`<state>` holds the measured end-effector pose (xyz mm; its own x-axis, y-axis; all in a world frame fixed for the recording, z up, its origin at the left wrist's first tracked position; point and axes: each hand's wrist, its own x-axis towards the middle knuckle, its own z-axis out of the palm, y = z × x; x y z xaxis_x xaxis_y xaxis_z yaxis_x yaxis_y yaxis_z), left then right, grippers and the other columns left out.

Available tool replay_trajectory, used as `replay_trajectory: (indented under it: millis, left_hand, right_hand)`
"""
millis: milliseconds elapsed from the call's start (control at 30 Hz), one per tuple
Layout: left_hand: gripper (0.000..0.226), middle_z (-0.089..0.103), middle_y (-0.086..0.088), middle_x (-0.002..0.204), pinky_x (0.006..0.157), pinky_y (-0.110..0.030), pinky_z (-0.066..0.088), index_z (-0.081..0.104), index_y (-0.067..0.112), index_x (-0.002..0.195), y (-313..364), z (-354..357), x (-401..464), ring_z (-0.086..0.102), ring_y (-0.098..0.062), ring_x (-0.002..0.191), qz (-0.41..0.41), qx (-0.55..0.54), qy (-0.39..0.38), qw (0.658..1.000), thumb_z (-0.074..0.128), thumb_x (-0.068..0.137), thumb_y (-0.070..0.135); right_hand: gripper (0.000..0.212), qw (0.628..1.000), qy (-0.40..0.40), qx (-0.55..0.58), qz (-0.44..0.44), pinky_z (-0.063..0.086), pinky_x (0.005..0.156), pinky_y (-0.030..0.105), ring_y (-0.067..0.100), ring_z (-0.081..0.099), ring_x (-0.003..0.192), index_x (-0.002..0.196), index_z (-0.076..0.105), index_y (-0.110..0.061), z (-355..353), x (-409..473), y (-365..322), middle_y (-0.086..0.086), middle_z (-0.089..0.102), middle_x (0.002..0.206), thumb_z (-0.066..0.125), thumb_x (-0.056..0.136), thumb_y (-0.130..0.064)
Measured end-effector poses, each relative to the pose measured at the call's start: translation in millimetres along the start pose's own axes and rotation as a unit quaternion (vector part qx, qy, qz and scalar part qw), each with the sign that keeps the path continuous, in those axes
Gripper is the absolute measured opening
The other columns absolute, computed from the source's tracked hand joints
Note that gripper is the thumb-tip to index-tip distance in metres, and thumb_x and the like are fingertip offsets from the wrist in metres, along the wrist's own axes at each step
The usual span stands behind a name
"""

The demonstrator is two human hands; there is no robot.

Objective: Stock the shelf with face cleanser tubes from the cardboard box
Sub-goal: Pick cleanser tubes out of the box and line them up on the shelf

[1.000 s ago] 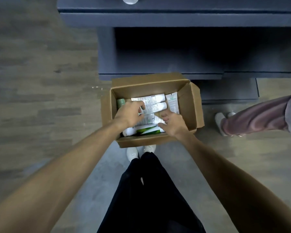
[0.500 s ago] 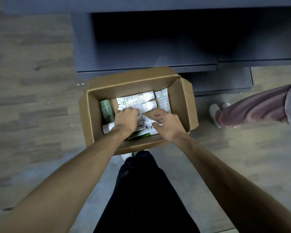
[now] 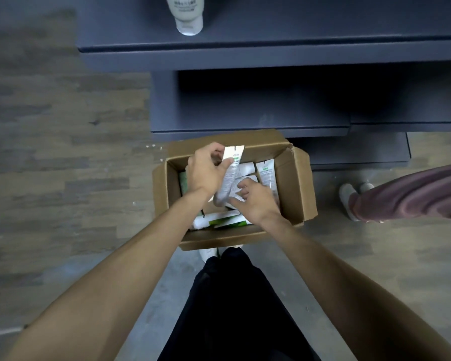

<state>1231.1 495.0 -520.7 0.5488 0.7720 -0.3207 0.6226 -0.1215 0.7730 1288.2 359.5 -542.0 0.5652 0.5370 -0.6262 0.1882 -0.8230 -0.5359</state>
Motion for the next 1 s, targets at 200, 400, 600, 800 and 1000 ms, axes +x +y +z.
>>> replay_trajectory:
  millis: [200,400,600,800,1000]
  left_hand:
    - [0.018,0.064,0.013,0.076,0.078,-0.033,0.053,0.062,0.024,0.086,32,-6,-10,0.065,-0.013,0.077,-0.001,-0.005,0.067,0.998,0.077,0.078,0.029]
    - [0.058,0.058,0.005,0.107,0.084,-0.018,0.051,0.057,0.031,0.118,34,-36,-3,0.058,-0.007,0.093,0.047,-0.066,-0.113,0.99,0.086,0.068,0.029]
    - [0.041,0.071,-0.004,0.095,0.084,-0.036,0.059,0.068,0.014,0.108,50,-78,12,0.068,-0.014,0.08,0.143,-0.031,-0.259,0.955,0.081,0.072,0.0]
    - [0.016,0.074,0.007,0.077,0.078,-0.036,0.058,0.075,0.018,0.082,68,-98,11,0.07,-0.014,0.073,0.212,0.076,-0.246,0.943,0.086,0.07,0.015]
    - [0.018,0.072,0.003,0.075,0.075,-0.029,0.056,0.072,0.014,0.08,83,-106,1,0.067,-0.01,0.065,0.24,0.115,-0.238,0.934,0.087,0.069,0.015]
  right_hand:
    - [0.05,0.99,0.134,-0.039,0.014,0.042,0.076,0.04,0.036,0.06,0.098,0.103,0.049,-0.013,10,-11,-37,0.01,0.065,0.105,0.071,0.079,-0.05]
    - [0.038,0.991,0.123,0.024,-0.05,0.052,0.079,0.042,0.024,0.059,0.087,0.1,0.058,-0.013,-3,-16,-28,0.002,0.052,0.103,0.074,0.073,-0.035]
    - [0.035,0.989,0.097,0.048,-0.099,0.054,0.078,0.041,0.017,0.061,0.08,0.093,0.062,-0.019,-21,-24,-25,-0.007,0.051,0.094,0.067,0.064,-0.037]
    - [0.056,0.993,0.027,0.066,-0.097,0.054,0.091,0.039,0.01,0.063,0.097,0.117,0.057,-0.025,-30,-26,-31,-0.008,0.062,0.106,0.07,0.063,-0.032]
    - [0.058,0.989,0.045,0.075,-0.115,0.052,0.089,0.028,0.003,0.061,0.099,0.127,0.048,-0.027,-45,-37,-46,-0.014,0.064,0.109,0.076,0.077,-0.022]
